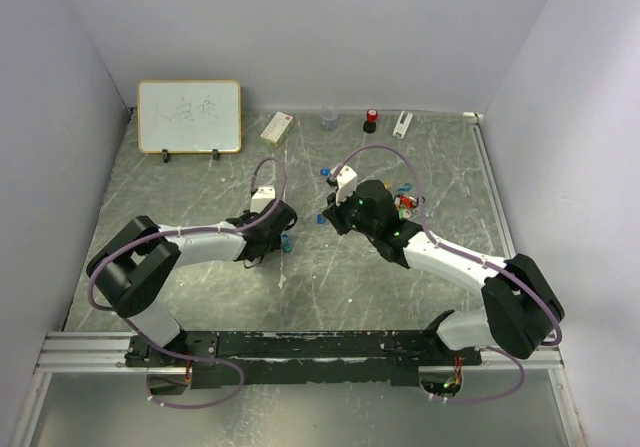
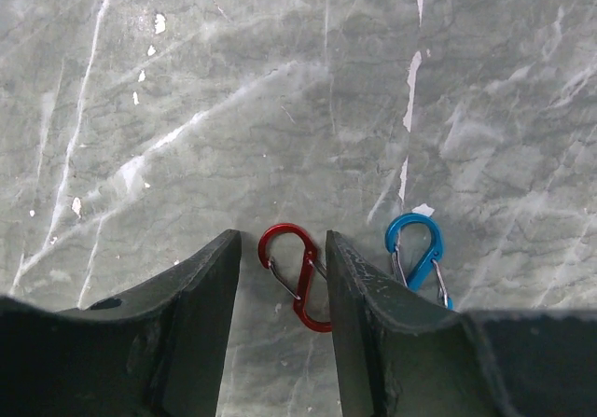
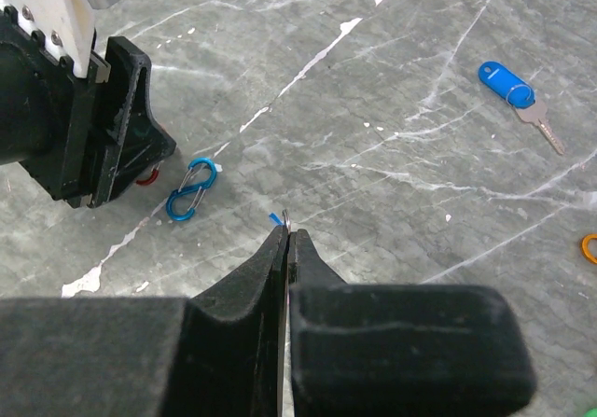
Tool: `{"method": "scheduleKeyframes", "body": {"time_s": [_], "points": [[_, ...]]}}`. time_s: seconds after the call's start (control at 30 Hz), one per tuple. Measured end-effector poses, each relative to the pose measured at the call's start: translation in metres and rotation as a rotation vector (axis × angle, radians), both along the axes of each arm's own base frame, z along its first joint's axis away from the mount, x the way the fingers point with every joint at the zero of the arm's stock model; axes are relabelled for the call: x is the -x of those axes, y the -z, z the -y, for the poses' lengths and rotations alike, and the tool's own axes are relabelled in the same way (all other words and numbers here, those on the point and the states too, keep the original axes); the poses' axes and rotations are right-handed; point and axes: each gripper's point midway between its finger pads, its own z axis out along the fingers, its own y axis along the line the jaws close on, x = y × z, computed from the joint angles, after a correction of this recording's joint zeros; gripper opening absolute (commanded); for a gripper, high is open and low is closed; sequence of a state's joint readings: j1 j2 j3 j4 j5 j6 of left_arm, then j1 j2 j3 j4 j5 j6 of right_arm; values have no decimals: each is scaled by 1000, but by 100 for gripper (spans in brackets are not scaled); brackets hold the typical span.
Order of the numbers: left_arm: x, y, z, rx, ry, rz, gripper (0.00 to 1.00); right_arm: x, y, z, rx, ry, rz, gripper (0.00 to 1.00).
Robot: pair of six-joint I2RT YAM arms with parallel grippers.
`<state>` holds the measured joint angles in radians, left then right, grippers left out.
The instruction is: Put the keys on the keyring
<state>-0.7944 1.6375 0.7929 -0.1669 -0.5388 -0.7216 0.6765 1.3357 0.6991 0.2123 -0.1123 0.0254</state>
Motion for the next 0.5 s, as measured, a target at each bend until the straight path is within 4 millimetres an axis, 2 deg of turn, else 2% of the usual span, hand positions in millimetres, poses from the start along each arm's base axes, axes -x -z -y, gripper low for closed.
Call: {"method": "scheduleKeyframes", "body": {"time_s": [0.5], "points": [[1,0,12,-11,38,1,51,-1,0,1,2,7,2,0]]}}
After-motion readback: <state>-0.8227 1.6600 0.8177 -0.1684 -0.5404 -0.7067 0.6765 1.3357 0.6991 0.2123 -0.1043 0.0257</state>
